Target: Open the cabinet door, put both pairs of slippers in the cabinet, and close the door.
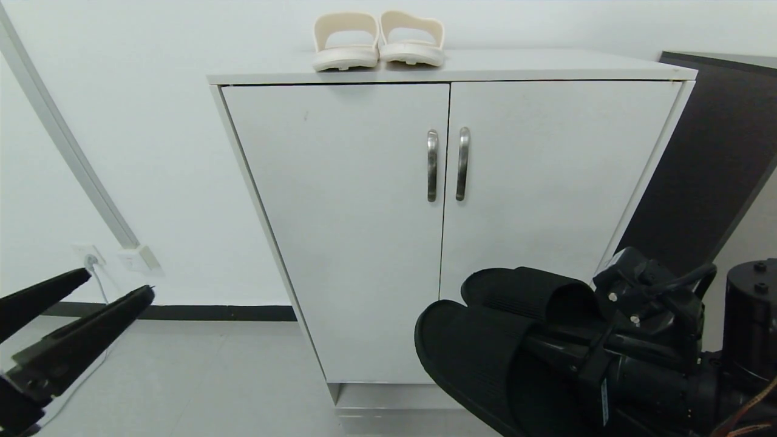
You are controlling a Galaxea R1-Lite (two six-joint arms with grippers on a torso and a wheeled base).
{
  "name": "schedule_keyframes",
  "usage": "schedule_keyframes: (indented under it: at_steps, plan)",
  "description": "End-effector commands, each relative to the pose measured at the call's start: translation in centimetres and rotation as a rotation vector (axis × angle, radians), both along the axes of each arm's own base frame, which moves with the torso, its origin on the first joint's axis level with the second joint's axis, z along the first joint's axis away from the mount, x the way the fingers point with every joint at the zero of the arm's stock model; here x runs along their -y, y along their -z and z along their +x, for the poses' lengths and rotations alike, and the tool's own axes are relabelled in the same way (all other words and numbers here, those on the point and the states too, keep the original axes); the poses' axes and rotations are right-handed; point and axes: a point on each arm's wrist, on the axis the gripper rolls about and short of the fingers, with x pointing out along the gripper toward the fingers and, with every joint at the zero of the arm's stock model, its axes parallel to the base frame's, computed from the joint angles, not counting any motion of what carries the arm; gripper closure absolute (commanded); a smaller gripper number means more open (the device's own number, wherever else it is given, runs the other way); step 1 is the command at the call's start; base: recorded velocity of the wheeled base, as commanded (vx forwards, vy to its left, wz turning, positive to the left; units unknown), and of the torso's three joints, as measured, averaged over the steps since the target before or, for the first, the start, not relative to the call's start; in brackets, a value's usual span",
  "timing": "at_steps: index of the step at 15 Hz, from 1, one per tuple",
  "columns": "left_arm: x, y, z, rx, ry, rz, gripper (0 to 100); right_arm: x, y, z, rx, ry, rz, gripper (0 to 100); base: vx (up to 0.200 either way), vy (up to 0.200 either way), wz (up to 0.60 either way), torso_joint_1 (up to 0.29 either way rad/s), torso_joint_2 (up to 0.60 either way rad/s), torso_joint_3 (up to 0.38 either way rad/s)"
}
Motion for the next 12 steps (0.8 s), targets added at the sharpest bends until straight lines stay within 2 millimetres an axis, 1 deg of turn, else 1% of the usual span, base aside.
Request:
schedule_keyframes:
  at_steps: [1,4,5,7,10,12]
  plan:
    - [1.2,-0.4,3.2,-0.074,0.083,0.007,0,-0.1,0.1,0.0,-0.003,0.0,-0.001,100,0.0,0.0,0.0,0.0,0.0,0.0]
    - [3.2,-1.7,5.0,-0.073,0.195,0.012,0,-0.1,0.1,0.1,-0.003,-0.002,-0.004,100,0.0,0.0,0.0,0.0,0.0,0.0]
    - [4.2,-2.1,5.7,-0.076,0.243,0.014,0,-0.2,0.1,0.1,-0.004,-0.002,-0.005,100,0.0,0.0,0.0,0.0,0.0,0.0]
    - [5.7,-2.7,6.6,-0.077,0.313,0.017,0,-0.2,0.1,0.1,-0.004,-0.005,-0.004,100,0.0,0.0,0.0,0.0,0.0,0.0]
    - [8.0,-3.6,8.1,-0.079,0.388,0.019,0,-0.2,0.0,0.1,-0.001,-0.003,-0.001,100,0.0,0.0,0.0,0.0,0.0,0.0]
    - [9.9,-4.1,8.8,-0.077,0.41,0.023,0,-0.3,0.0,0.1,-0.002,-0.006,-0.003,100,0.0,0.0,0.0,0.0,0.0,0.0]
